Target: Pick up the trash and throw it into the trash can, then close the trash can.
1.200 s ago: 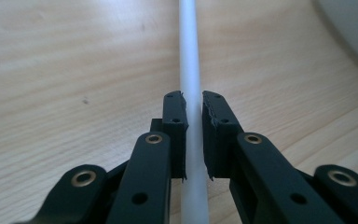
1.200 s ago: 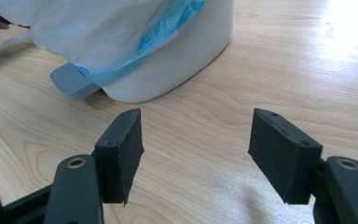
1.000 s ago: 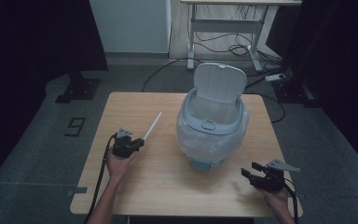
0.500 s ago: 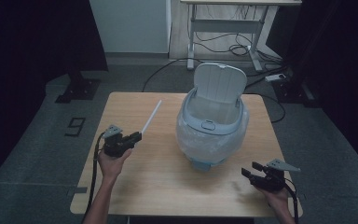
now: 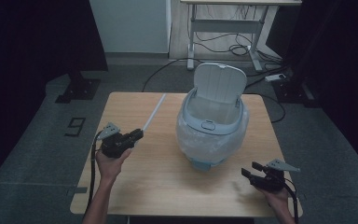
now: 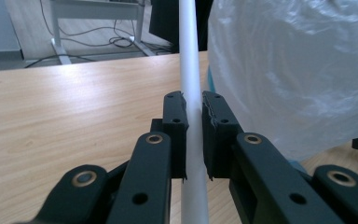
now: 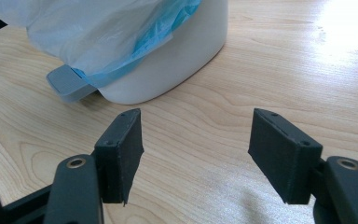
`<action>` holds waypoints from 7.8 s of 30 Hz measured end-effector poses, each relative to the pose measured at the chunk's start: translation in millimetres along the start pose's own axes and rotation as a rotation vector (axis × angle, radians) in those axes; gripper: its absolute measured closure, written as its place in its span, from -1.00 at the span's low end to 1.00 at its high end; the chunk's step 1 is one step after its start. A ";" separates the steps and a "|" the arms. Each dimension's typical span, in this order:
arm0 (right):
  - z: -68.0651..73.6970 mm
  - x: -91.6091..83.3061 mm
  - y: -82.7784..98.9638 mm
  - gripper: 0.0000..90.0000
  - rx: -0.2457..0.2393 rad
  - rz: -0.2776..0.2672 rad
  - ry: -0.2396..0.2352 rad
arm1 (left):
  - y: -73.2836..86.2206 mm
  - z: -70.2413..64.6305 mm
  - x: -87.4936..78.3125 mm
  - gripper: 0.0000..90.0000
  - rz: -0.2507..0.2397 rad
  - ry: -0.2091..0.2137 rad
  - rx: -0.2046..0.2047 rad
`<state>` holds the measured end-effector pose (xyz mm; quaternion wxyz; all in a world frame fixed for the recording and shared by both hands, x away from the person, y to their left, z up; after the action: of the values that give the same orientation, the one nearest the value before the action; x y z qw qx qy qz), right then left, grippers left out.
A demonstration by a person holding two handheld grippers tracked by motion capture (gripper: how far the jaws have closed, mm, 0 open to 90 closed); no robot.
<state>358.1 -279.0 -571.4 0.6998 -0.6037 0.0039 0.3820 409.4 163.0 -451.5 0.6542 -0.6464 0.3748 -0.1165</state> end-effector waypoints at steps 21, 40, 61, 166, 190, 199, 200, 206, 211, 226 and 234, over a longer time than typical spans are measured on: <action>-0.7 0.9 1.1 -0.23 0.002 0.007 0.004 | -27.0 -24.6 -10.4 0.79 -0.083 0.057 0.039; -3.7 0.3 1.9 -0.23 0.017 0.008 0.008 | -69.1 -40.3 -8.6 0.78 -0.130 0.109 0.066; -4.9 1.3 4.0 -0.23 0.015 0.020 0.003 | -112.2 -64.8 16.6 0.78 -0.129 0.150 0.108; -5.6 5.5 12.0 -0.23 -0.022 0.063 0.006 | -154.2 -108.6 110.7 -0.23 -0.013 0.156 0.205; -4.0 6.6 12.3 -0.23 -0.023 0.066 0.000 | -32.5 -40.6 21.0 -0.42 0.055 0.060 0.181; -7.6 7.5 12.7 -0.23 -0.023 0.073 0.005 | 29.4 -25.7 25.3 -0.42 0.143 0.030 0.149; -7.9 7.6 12.8 -0.23 -0.023 0.073 0.005 | 34.5 -24.5 26.2 -0.42 0.148 0.032 0.140; -9.2 6.8 11.7 -0.23 -0.020 0.070 0.010 | 44.7 -21.3 30.6 -0.42 0.181 0.027 0.138; -12.2 4.0 8.1 -0.24 -0.006 0.055 0.018 | 50.3 -19.6 31.9 -0.42 0.187 0.020 0.130; -2.5 -12.7 -28.5 -0.24 -0.007 -0.034 0.011 | 68.1 -14.3 32.2 -0.42 0.215 0.022 0.113; 0.5 -23.1 -63.4 -0.23 -0.019 -0.075 0.004 | 72.3 -16.4 32.3 -0.41 0.229 0.020 0.128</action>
<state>375.7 -289.4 -507.1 0.7077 -0.6108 -0.0210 0.3544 397.2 139.9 -528.1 0.6996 -0.5551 0.4443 -0.0713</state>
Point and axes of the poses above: each handheld gripper's, and its own axes: x roughly forward along the jaws, y roughly out of its underside, z roughly to its left, the point moved 8 cm from there along x, roughly forward along the jaws, and after that the axes turned 5 degrees about x, right-handed, at the moved point
